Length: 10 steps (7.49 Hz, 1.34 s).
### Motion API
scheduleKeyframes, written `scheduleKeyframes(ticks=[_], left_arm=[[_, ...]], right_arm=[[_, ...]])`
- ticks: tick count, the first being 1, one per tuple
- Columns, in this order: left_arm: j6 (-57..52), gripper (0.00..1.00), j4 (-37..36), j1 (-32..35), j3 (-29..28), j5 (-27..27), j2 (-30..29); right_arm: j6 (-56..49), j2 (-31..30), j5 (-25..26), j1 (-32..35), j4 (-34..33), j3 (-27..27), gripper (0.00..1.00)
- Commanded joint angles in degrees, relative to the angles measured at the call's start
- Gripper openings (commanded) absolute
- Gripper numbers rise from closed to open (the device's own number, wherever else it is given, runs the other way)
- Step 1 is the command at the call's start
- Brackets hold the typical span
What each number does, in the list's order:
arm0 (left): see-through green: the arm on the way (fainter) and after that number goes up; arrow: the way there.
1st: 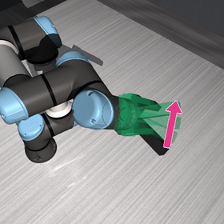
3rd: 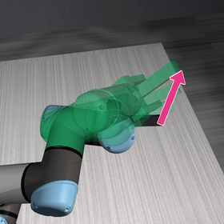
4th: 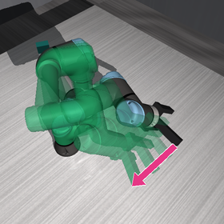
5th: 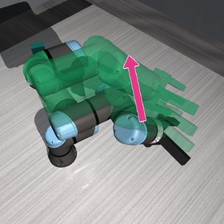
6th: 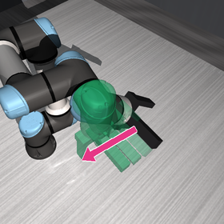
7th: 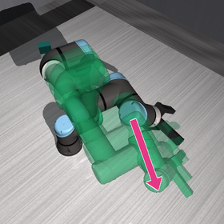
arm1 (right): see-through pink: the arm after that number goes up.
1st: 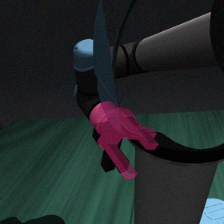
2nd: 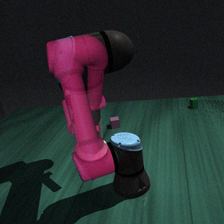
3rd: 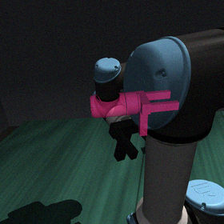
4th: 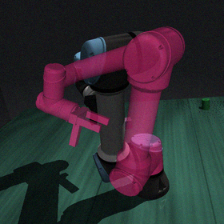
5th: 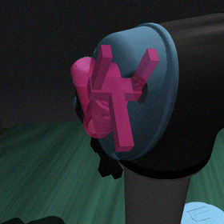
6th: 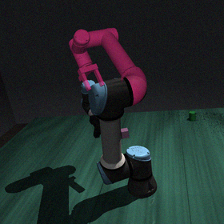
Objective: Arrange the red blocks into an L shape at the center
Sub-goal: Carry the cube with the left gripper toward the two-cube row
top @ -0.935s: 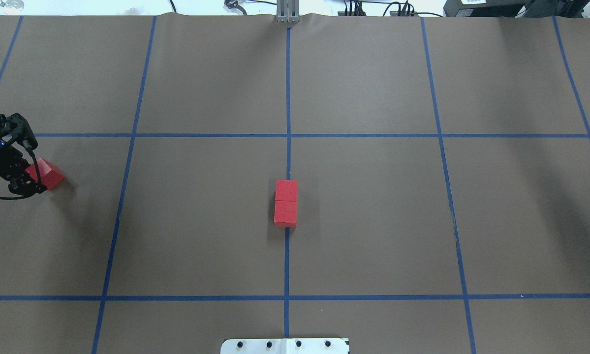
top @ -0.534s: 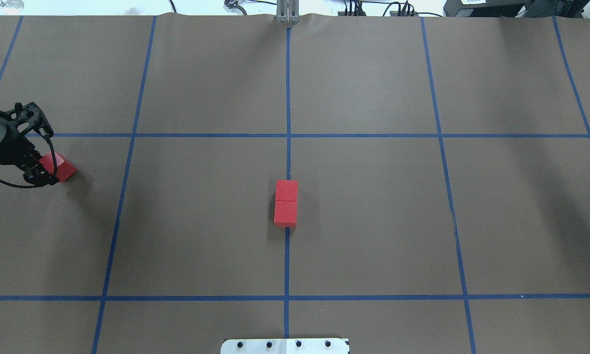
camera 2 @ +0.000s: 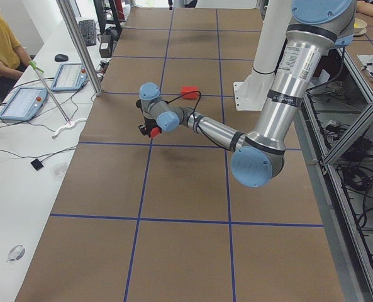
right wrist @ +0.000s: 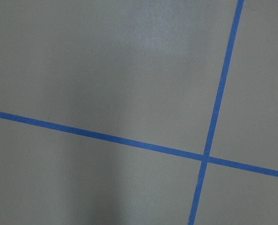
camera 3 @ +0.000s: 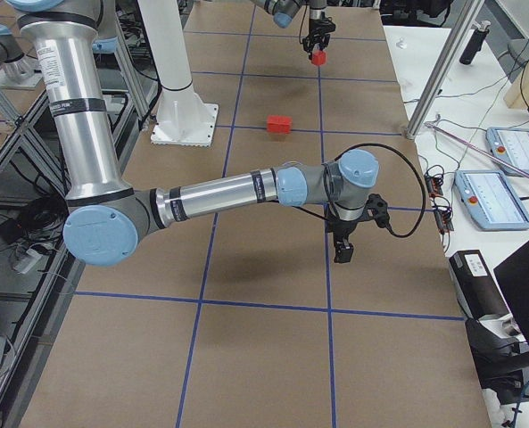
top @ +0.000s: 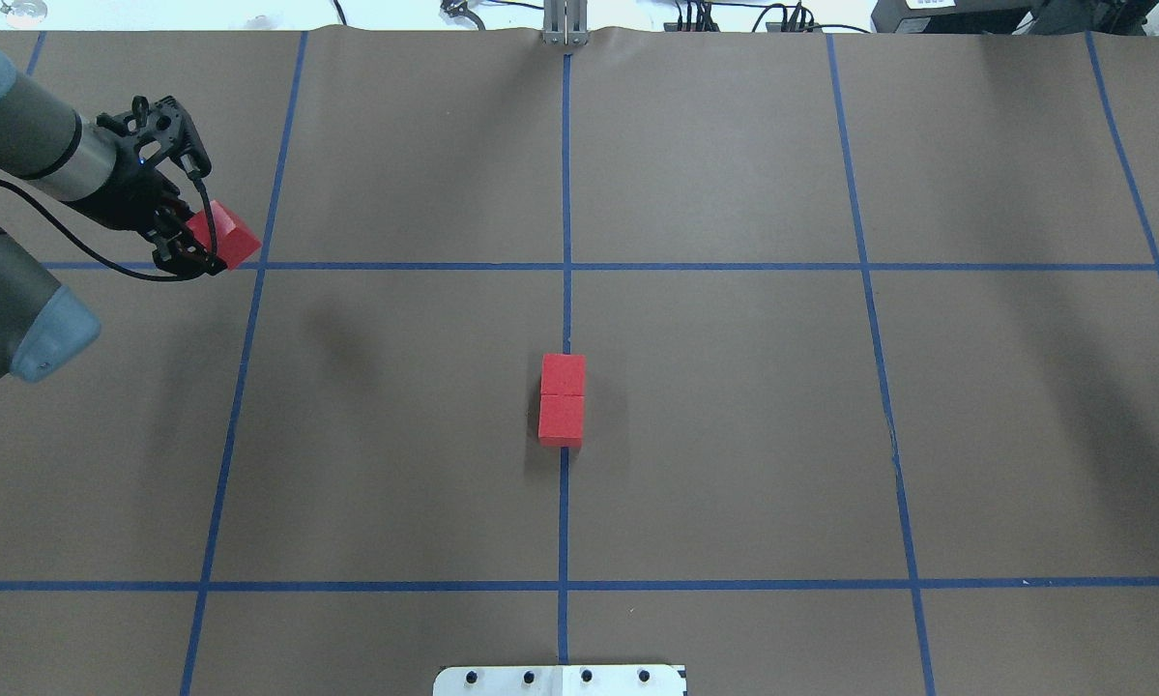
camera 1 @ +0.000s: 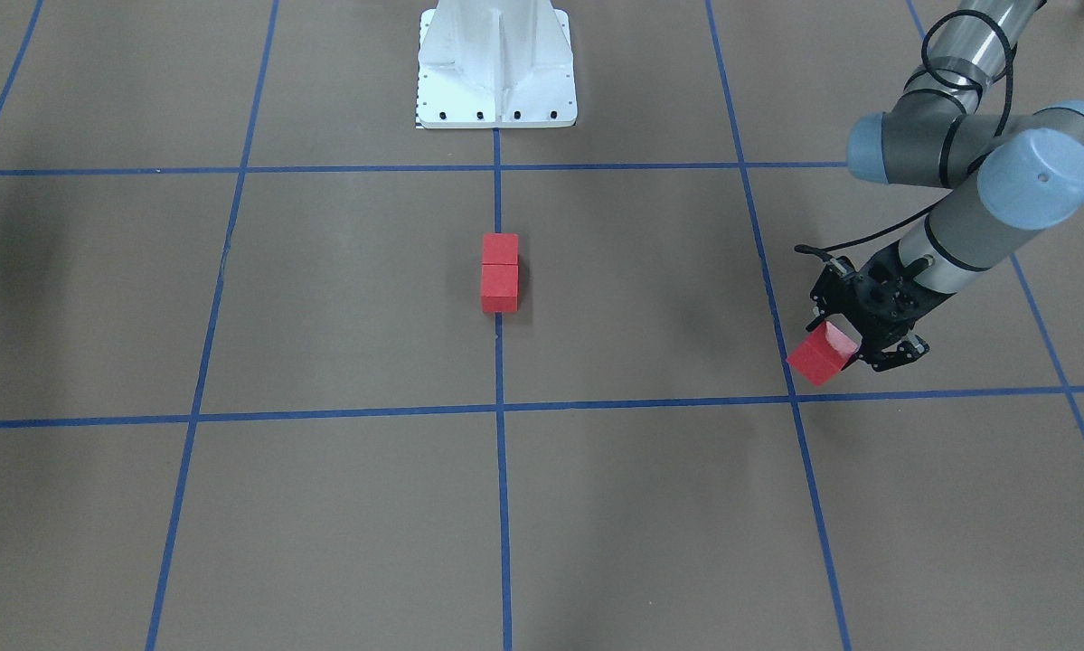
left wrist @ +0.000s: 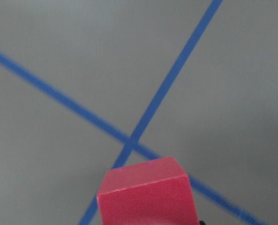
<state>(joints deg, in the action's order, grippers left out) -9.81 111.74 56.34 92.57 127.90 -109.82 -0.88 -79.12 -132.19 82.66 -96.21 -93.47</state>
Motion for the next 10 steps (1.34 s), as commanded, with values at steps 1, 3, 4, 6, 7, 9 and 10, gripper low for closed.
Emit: scheduleKeyframes(ticks=[1,3,4,6,7,9,10], left_arm=[[-0.03,0.0,0.15,0.09,4.7,-7.42,-1.72],[-0.03,0.0,0.41,-2.19,5.34,-8.11,-2.59],[0.14,0.0,0.24,-3.07,5.34,-5.23,-4.42],[0.06,0.0,0.85,-4.39,5.25,-3.79,-6.53],[-0.12,0.0,1.81,-4.74,5.51,-5.01,-7.86],[0.76,0.0,3.58,-7.1,5.61,-4.94,-7.87],[-0.81,0.0,3.49,-9.38,5.43,-4.85,-7.96]], right_arm=[[0.17,0.29,0.09,0.05,0.05,0.13,0.99],[0.44,0.37,0.09,0.05,0.05,0.13,0.99],[0.44,0.37,0.09,0.05,0.05,0.13,0.99],[0.44,0.29,0.09,0.05,0.05,0.13,0.99],[0.44,0.29,0.09,0.05,0.05,0.13,0.99],[0.35,0.2,0.09,0.05,0.05,0.13,0.99],[0.44,0.11,0.09,0.05,-0.03,0.13,0.99]])
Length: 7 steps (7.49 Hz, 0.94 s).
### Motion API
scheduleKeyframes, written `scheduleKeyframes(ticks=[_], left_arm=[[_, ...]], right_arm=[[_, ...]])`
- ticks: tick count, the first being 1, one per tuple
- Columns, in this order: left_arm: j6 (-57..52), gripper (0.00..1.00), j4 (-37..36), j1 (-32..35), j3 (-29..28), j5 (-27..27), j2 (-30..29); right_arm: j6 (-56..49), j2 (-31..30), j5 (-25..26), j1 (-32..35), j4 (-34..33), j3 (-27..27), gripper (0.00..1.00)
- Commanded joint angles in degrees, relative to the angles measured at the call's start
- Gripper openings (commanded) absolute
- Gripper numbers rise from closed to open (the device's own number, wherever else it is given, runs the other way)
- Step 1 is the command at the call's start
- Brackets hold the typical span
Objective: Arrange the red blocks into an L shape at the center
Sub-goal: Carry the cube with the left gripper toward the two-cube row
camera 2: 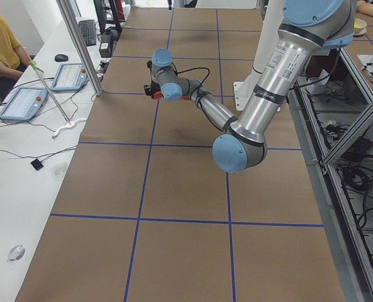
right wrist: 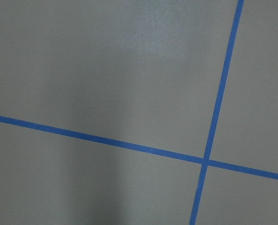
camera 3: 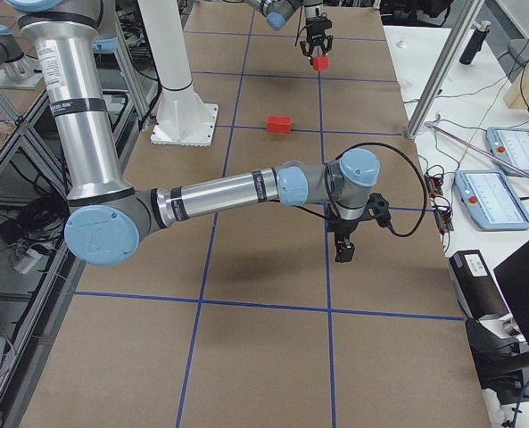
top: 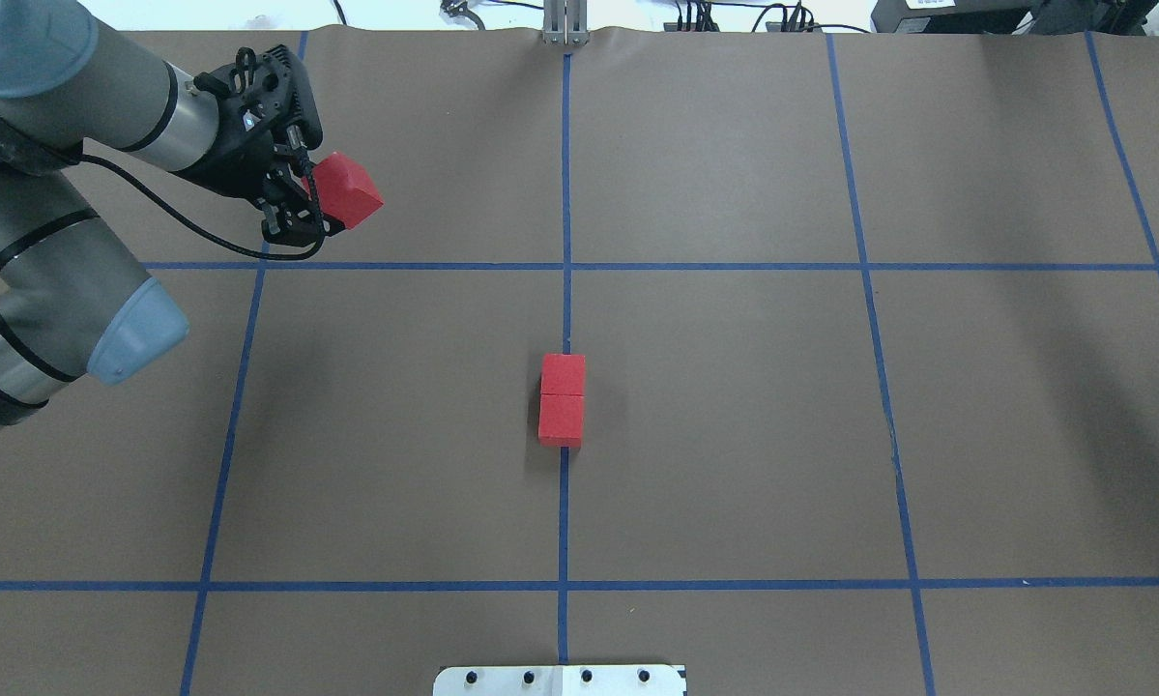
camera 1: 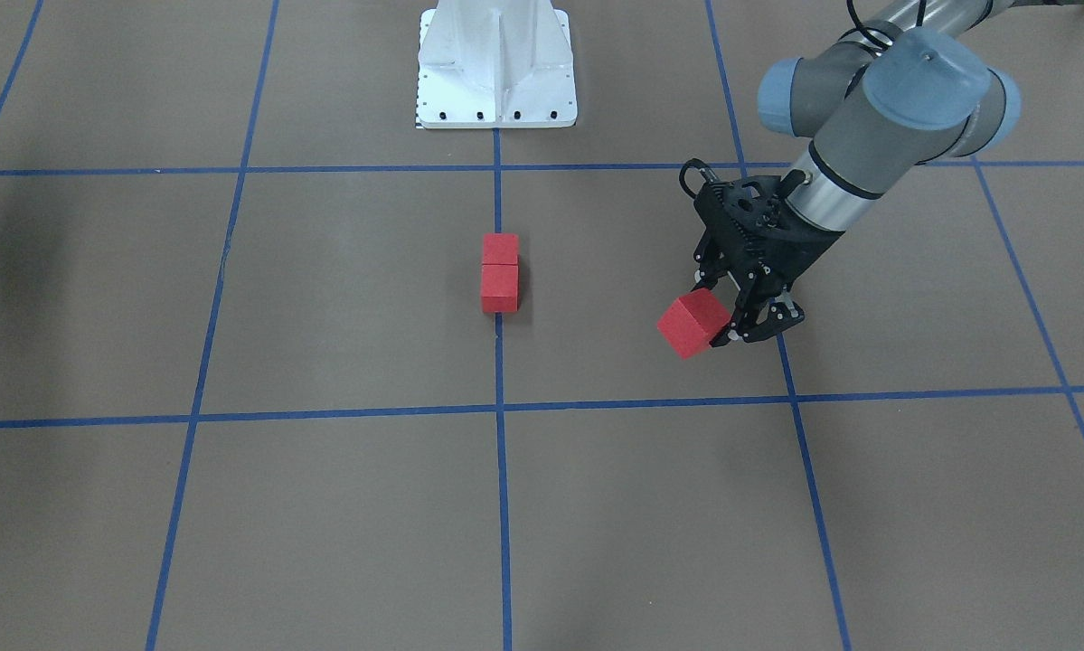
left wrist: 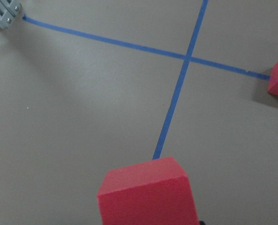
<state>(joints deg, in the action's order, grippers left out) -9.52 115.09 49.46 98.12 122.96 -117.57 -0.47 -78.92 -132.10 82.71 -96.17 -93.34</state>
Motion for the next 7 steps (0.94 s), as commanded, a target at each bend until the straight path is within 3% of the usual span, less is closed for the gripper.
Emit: scheduleKeyframes(ticks=[1,2,3,4,5,7], left_arm=[[-4.76,0.0,-0.3,-4.61,-0.21,-0.26,-0.21],[-5.76,0.0,-5.17,-6.2,-0.03,-0.35,-0.9],[-12.99,0.0,-17.06,-7.0,0.05,-0.35,-5.96],[-18.54,0.0,-23.61,-8.57,-0.21,-1.83,-8.79],[-23.04,0.0,-23.5,-11.37,-0.64,-8.02,-9.6],[-26.77,0.0,-23.5,-15.16,-5.45,-9.14,-13.29]], right_arm=[[-0.05,-0.18,0.0,0.0,0.02,0.0,0.99],[-0.05,-0.18,0.0,0.0,0.02,0.0,0.99],[-0.05,-0.18,-0.09,0.0,0.02,0.0,0.99],[-0.05,-0.26,-0.09,0.0,0.02,0.0,0.99],[0.03,-0.26,-0.09,0.0,0.02,0.0,0.99],[0.03,-0.26,-0.09,0.09,0.02,0.0,0.99]])
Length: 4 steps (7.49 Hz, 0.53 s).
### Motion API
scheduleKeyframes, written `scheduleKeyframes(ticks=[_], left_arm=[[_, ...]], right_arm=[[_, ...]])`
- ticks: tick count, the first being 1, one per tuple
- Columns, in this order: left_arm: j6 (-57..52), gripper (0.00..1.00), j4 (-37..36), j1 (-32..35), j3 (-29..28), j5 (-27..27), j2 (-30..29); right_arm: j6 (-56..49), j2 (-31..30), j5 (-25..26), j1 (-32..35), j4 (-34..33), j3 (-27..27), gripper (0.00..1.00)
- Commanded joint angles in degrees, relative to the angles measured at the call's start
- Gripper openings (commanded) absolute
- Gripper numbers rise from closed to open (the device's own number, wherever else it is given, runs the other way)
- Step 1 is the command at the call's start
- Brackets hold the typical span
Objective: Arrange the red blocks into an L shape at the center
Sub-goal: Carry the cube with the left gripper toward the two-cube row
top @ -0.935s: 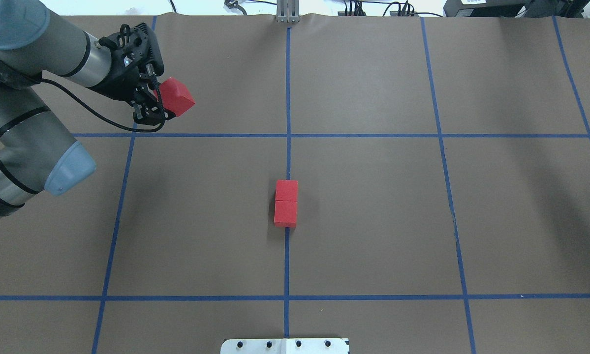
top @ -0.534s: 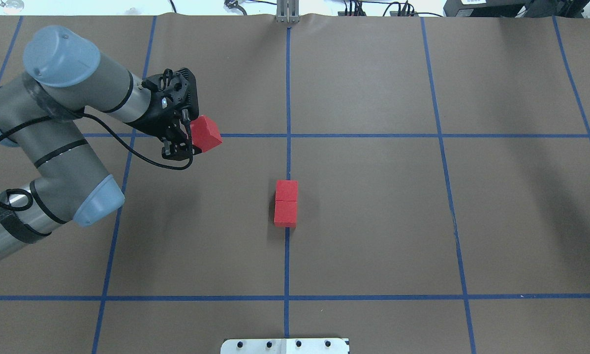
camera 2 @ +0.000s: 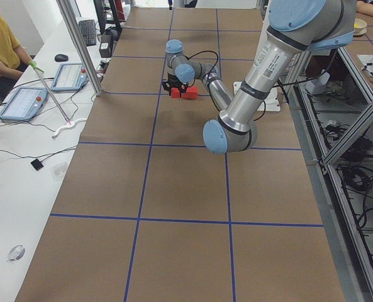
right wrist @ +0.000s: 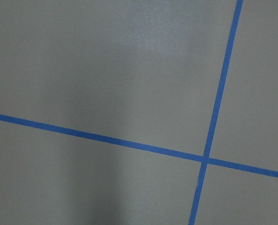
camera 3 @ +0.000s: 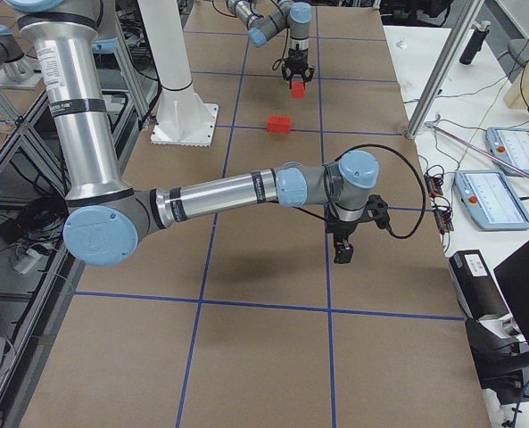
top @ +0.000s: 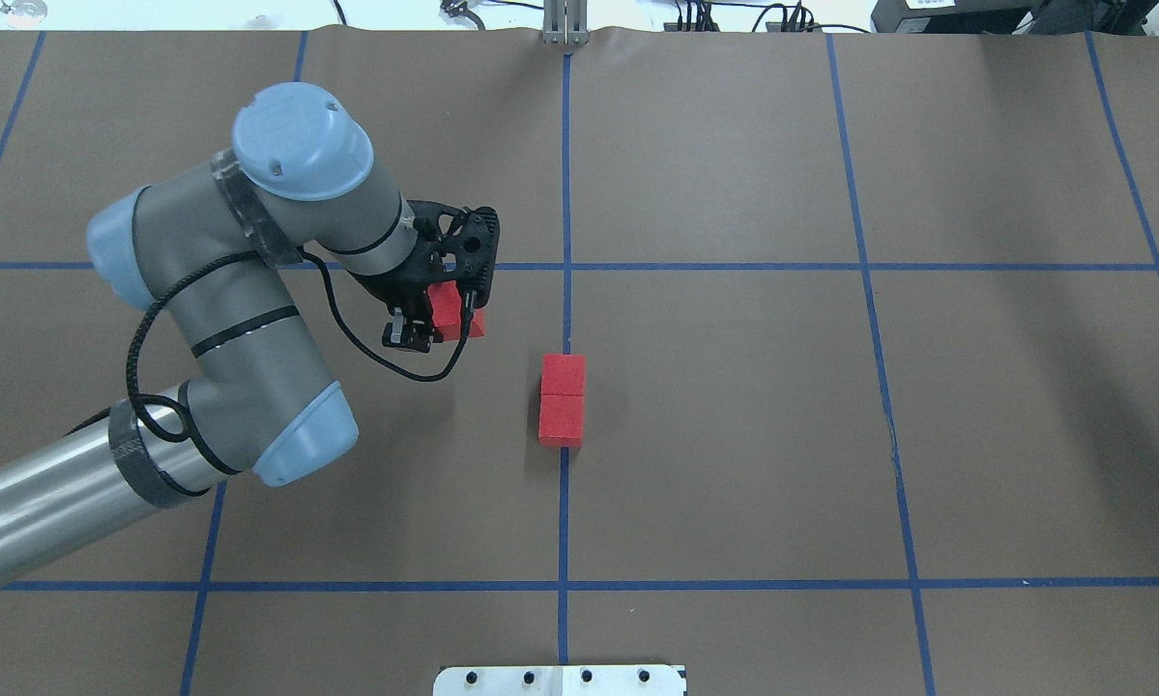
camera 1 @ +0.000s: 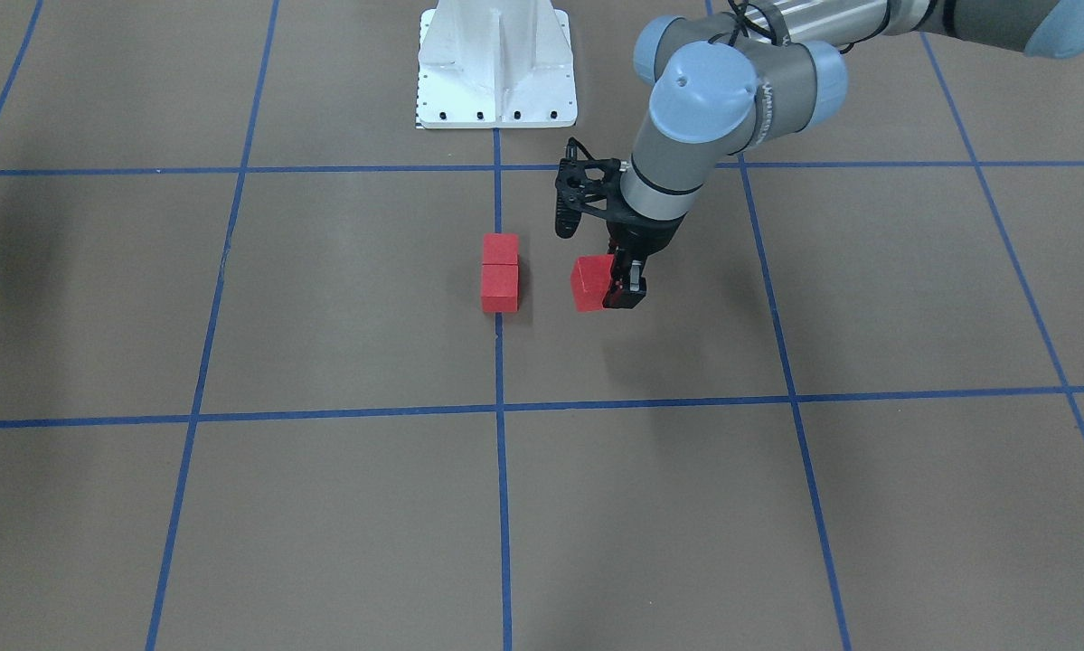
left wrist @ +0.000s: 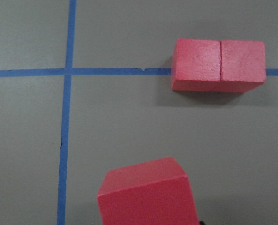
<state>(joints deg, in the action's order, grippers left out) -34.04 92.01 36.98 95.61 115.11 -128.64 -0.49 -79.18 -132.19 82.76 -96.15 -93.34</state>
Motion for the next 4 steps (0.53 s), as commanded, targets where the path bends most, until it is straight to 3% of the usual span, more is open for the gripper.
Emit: scheduleKeyframes(ticks=[1,4], left_arm=[[-2.69,0.0,-0.34,-3.74,-6.11,-1.29,-4.58],[-2.78,0.0,-0.25,-5.16,-8.77,-1.29,-5.13]], right_arm=[[0.05,0.0,0.0,0.03,0.0,0.0,0.99],[0.05,0.0,0.0,0.03,-0.09,0.08,0.99]])
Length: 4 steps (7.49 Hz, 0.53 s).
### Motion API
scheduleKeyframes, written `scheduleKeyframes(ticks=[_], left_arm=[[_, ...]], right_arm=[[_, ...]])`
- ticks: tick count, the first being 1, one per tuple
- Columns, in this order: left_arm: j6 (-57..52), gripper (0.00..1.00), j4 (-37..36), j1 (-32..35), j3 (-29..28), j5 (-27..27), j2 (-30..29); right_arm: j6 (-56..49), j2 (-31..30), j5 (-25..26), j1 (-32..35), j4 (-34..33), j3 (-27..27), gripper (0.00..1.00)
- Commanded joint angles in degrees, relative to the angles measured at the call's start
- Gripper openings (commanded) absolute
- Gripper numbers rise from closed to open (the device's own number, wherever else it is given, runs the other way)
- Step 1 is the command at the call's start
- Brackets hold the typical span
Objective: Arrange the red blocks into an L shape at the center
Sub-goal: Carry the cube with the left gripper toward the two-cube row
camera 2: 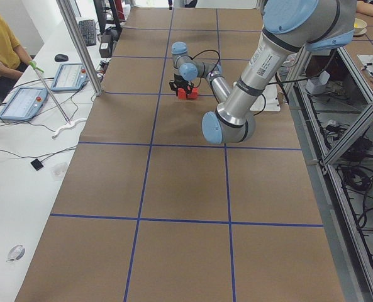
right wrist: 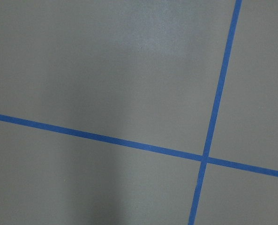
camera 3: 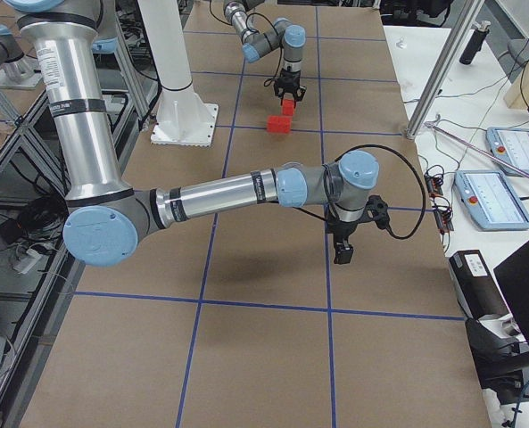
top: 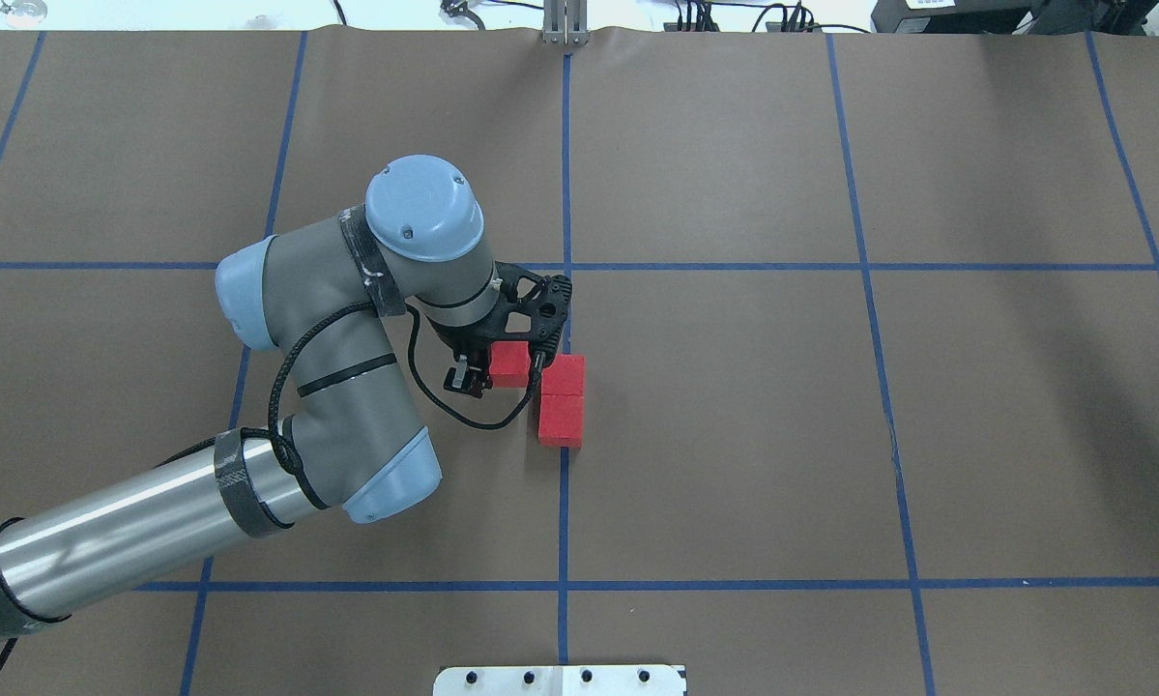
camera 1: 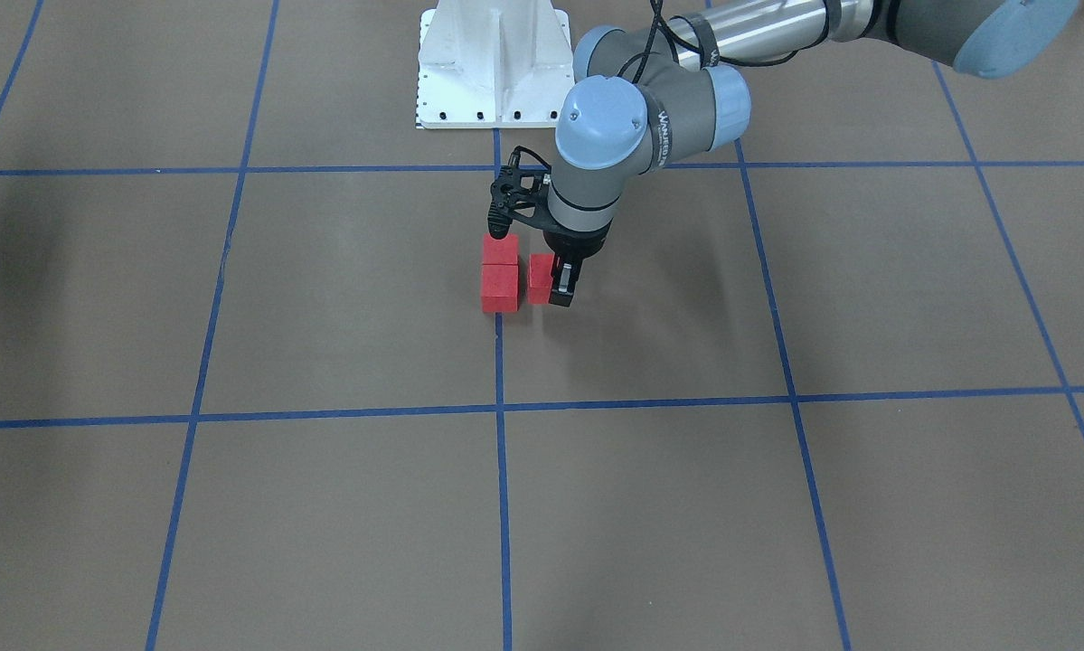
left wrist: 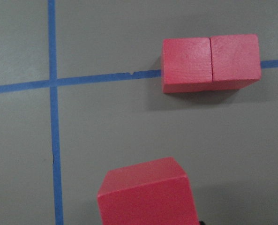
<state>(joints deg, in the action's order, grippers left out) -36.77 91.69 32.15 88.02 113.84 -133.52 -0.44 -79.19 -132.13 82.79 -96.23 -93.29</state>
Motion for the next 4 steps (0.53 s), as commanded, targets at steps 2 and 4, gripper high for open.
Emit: scheduleKeyframes(ticks=[2,4], left_arm=[[0.29,0.03,0.07,-0.94,-1.36,0.07,-0.42],[0.47,0.07,-0.1,-1.82,-1.44,-0.02,-0.51]], right_arm=[[0.09,0.0,-0.06,0.0,-0.01,-0.05,0.99],[0.09,-0.18,-0.06,0.09,-0.01,-0.14,0.99]])
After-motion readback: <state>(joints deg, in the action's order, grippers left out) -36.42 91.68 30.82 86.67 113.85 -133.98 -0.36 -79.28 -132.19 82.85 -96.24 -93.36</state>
